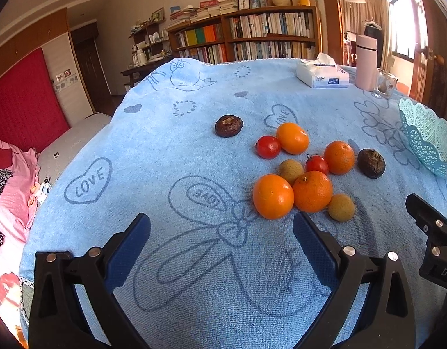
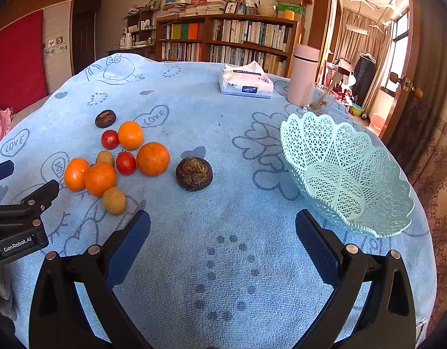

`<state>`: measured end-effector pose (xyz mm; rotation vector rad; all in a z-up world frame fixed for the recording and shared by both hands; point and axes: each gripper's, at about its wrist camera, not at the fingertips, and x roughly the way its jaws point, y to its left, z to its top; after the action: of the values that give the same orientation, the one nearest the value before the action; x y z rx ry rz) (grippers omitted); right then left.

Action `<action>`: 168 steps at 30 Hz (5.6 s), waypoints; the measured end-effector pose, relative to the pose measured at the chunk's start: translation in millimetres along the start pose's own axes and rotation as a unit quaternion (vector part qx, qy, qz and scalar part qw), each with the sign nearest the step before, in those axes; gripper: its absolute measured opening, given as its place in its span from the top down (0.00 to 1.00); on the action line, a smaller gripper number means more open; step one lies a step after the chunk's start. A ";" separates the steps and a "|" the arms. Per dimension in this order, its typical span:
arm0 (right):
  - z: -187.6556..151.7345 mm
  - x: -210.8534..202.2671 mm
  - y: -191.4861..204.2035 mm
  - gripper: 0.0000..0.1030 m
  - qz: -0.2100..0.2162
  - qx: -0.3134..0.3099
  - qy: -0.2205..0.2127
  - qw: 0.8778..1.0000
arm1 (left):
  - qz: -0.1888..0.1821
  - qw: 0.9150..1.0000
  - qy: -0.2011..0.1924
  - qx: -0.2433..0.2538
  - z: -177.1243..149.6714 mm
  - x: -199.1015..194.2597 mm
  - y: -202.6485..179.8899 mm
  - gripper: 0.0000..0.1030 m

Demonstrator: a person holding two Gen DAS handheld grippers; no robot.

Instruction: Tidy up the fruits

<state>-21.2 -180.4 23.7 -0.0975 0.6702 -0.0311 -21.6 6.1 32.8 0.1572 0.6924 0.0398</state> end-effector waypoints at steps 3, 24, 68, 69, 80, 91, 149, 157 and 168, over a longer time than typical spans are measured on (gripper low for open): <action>0.1 -1.0 0.9 0.02 -0.004 -0.002 -0.005 1.000 | -0.006 1.000 0.002 0.004 -0.6 0.7 -1.2 0.09; 1.0 7.4 -9.7 0.02 0.059 0.040 0.029 0.997 | -0.092 0.995 0.050 0.004 8.2 23.6 -8.0 0.43; 26.8 28.3 18.4 0.74 0.180 0.010 0.080 0.980 | -0.126 0.991 0.043 -0.025 19.6 21.4 -0.3 0.46; 27.0 27.2 12.7 0.74 0.179 0.018 0.078 0.981 | -0.125 0.991 0.047 -0.022 19.4 23.9 -3.0 0.46; 27.6 21.5 -15.8 0.74 0.171 0.055 0.065 0.982 | -0.123 0.990 0.064 0.004 18.1 38.4 -17.3 0.64; 36.5 -0.6 -56.5 0.74 0.106 0.079 0.015 0.991 | -0.085 0.996 0.023 0.017 21.1 19.6 -21.8 0.65; 23.6 -24.4 -151.2 0.33 -0.149 0.081 -0.077 0.982 | -0.122 0.992 0.025 0.028 69.7 1.8 -58.9 0.63; 15.8 -25.6 -181.9 0.33 -0.164 0.111 -0.071 0.978 | -0.192 0.976 0.011 0.097 99.3 -18.7 -145.1 0.63; 5.1 -26.4 -218.4 0.32 -0.156 0.166 -0.065 0.972 | -0.240 0.958 0.010 0.156 109.5 -15.1 -232.0 0.63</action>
<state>-38.1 -395.7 65.9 0.1169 0.5066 -0.4346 33.1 -238.7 88.8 0.2874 0.7400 -0.5380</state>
